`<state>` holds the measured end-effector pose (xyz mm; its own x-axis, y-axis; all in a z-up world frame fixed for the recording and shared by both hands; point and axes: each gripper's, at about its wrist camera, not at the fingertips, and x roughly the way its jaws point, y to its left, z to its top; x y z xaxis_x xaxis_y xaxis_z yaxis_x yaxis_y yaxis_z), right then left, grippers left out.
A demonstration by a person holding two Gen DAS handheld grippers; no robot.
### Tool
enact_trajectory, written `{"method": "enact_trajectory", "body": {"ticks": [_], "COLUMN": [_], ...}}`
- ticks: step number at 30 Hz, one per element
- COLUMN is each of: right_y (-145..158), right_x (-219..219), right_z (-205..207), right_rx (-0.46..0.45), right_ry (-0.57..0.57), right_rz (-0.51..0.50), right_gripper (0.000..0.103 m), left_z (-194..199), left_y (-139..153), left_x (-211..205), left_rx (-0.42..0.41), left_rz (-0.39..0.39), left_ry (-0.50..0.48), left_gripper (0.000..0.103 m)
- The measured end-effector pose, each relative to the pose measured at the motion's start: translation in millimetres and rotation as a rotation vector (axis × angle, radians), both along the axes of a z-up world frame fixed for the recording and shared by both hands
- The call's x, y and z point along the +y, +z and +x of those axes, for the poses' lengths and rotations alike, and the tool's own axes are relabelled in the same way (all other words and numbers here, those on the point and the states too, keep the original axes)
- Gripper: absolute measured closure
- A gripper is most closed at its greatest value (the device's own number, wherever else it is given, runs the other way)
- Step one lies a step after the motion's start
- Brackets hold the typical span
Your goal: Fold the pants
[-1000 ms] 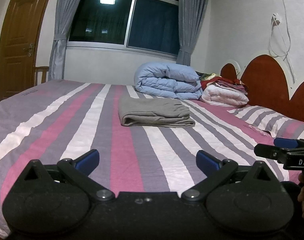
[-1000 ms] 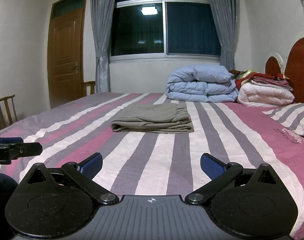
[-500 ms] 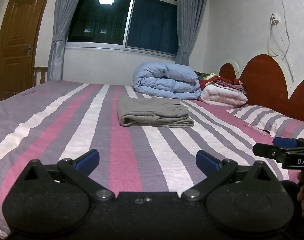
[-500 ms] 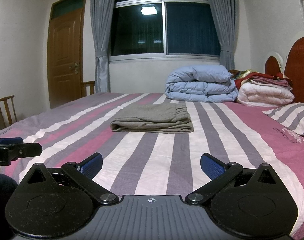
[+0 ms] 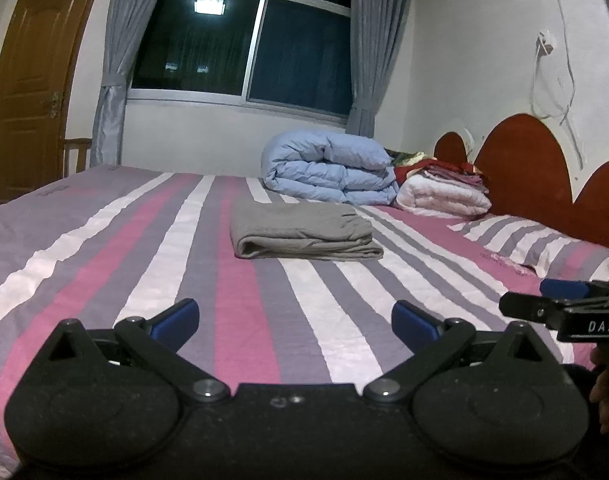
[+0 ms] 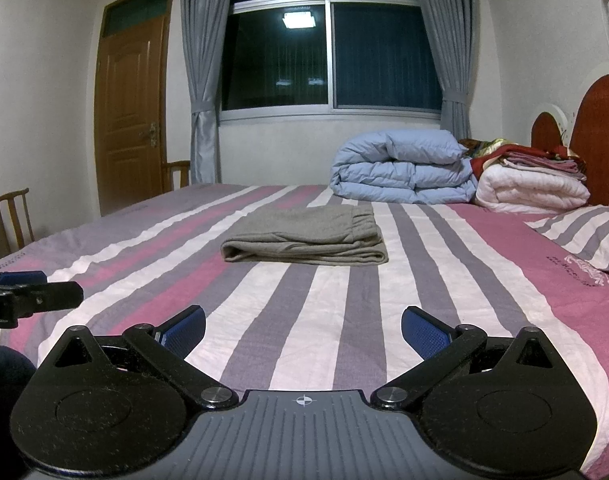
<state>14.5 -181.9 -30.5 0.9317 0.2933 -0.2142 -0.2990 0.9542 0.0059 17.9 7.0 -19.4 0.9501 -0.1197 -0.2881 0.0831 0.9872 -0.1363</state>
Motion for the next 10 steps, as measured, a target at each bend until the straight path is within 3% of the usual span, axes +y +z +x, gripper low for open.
{"method": "enact_trajectory", "body": {"ticks": [10], "right_y": [0.2], "right_x": [-1.2], "right_z": [0.4], "right_rx": [0.0], "right_ry": [0.001], "right_rz": [0.0], "right_gripper": [0.0], "left_z": [-2.3], "left_y": [1.5], "left_x": [1.7], "left_rx": [-0.036], "left_rz": [-0.003], "left_ry": [0.0], "left_gripper": [0.008]}}
